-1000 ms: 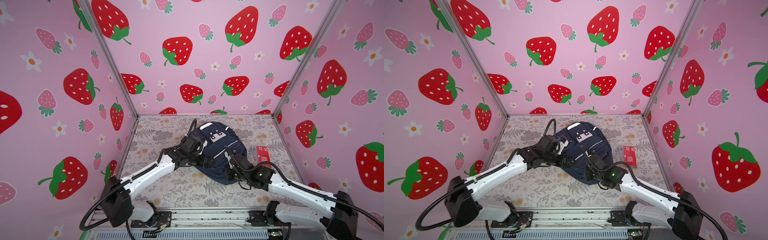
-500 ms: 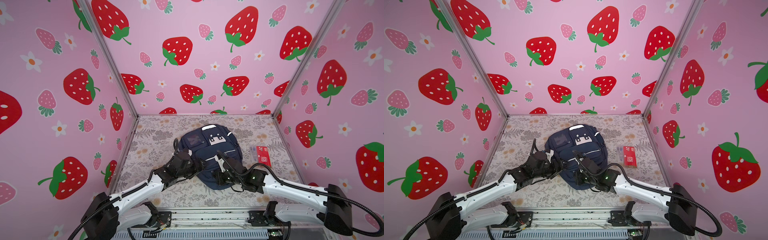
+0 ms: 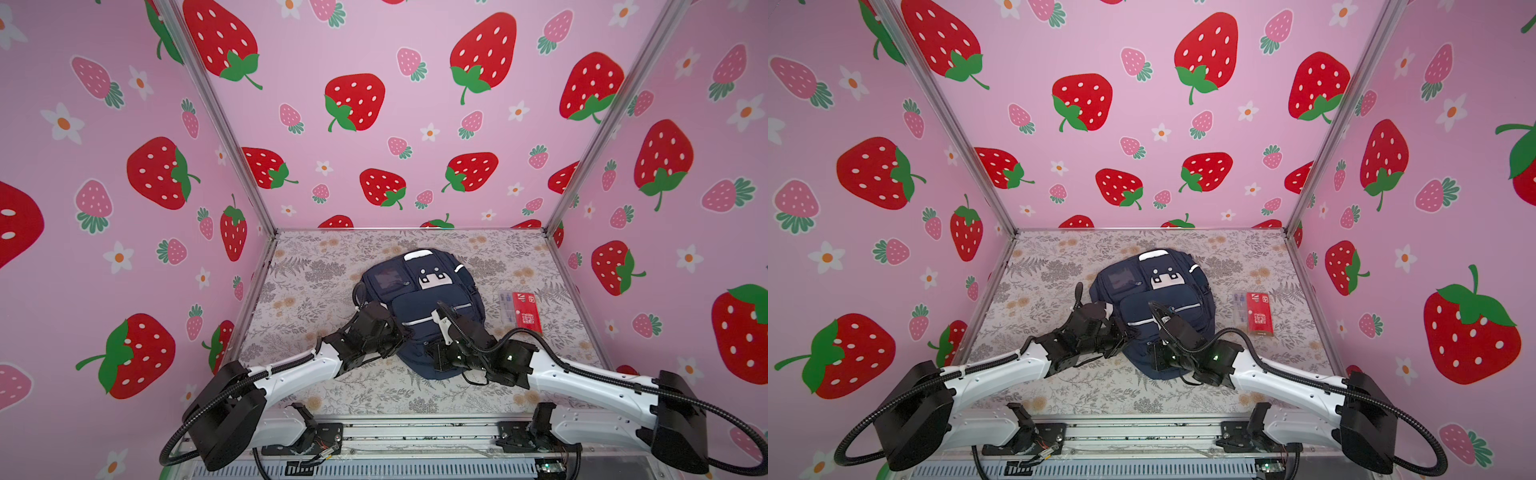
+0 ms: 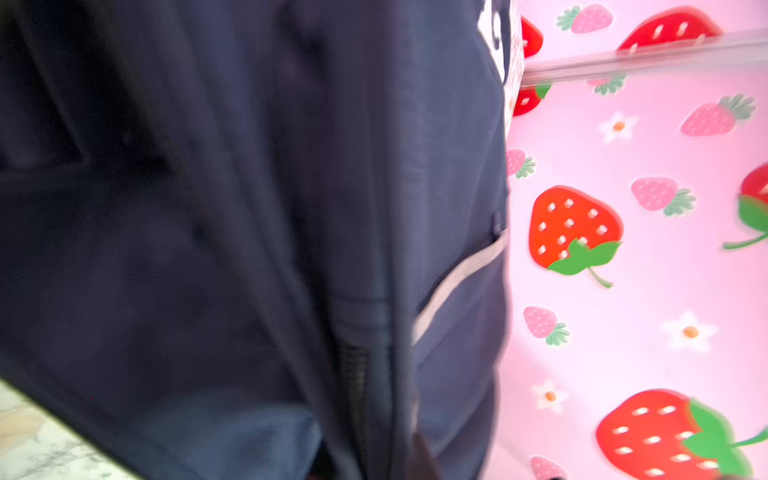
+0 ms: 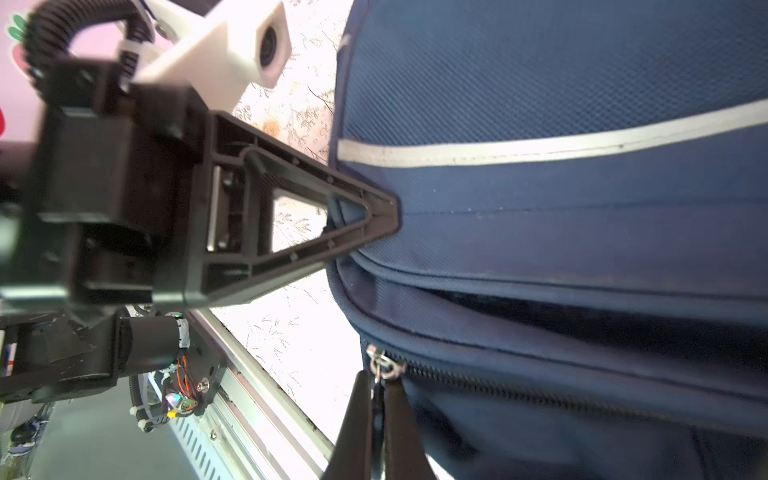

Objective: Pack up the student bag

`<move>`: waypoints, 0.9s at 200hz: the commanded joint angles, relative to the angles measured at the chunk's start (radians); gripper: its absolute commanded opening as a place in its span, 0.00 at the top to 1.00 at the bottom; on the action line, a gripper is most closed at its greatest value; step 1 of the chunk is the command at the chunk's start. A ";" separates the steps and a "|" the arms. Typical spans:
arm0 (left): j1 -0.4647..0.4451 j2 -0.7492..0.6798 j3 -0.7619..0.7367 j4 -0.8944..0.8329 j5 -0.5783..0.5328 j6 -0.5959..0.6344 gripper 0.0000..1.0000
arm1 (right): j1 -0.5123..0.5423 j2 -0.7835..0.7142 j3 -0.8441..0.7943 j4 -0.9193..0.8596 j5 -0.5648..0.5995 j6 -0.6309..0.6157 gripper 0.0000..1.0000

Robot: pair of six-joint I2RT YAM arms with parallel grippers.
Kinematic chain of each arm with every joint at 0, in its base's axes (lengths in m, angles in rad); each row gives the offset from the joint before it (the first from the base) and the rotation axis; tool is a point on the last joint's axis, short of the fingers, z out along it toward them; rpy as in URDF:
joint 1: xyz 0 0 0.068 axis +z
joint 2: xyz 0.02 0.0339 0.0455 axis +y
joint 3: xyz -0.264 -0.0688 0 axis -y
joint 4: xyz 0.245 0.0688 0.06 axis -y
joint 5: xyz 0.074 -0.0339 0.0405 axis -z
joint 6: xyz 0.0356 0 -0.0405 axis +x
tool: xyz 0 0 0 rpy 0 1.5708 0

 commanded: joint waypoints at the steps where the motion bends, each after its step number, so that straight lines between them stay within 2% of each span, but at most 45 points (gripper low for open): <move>1: 0.018 -0.030 0.020 -0.023 0.000 0.056 1.00 | 0.005 -0.009 0.018 0.012 0.026 0.007 1.00; 30: 0.112 -0.100 0.081 -0.253 -0.053 0.218 1.00 | 0.002 -0.013 0.044 -0.110 0.132 0.013 1.00; 49: 0.194 -0.126 0.112 -0.354 -0.027 0.319 1.00 | -0.018 -0.022 0.050 -0.206 0.209 0.015 1.00; 78: 0.324 -0.152 0.148 -0.492 -0.003 0.450 1.00 | -0.129 -0.055 0.019 -0.306 0.272 0.010 1.00; 109: 0.526 -0.195 0.117 -0.508 0.046 0.487 1.00 | -0.329 -0.139 -0.064 -0.263 0.174 -0.017 1.00; 124: 0.585 -0.178 0.135 -0.515 0.072 0.504 1.00 | -0.339 -0.122 -0.064 -0.205 0.113 -0.067 1.00; 137: 0.590 -0.155 0.174 -0.542 0.091 0.537 1.00 | -0.313 -0.102 -0.065 -0.139 0.033 -0.095 1.00; 140: 0.589 -0.152 0.183 -0.548 0.093 0.544 0.96 | -0.302 -0.100 -0.064 -0.137 0.022 -0.097 1.00; 142: 0.588 -0.151 0.189 -0.551 0.095 0.547 0.89 | -0.294 -0.098 -0.063 -0.114 0.017 -0.099 1.00; 152: 0.583 -0.151 0.209 -0.580 0.097 0.555 0.69 | -0.248 -0.092 -0.051 -0.078 0.000 -0.097 1.00; 172: 0.554 -0.218 0.230 -0.650 0.054 0.559 0.38 | -0.168 -0.060 -0.028 -0.029 -0.019 -0.067 1.00; 180: 0.524 -0.258 0.230 -0.673 0.033 0.556 0.30 | -0.140 -0.046 -0.030 0.003 -0.038 -0.047 1.00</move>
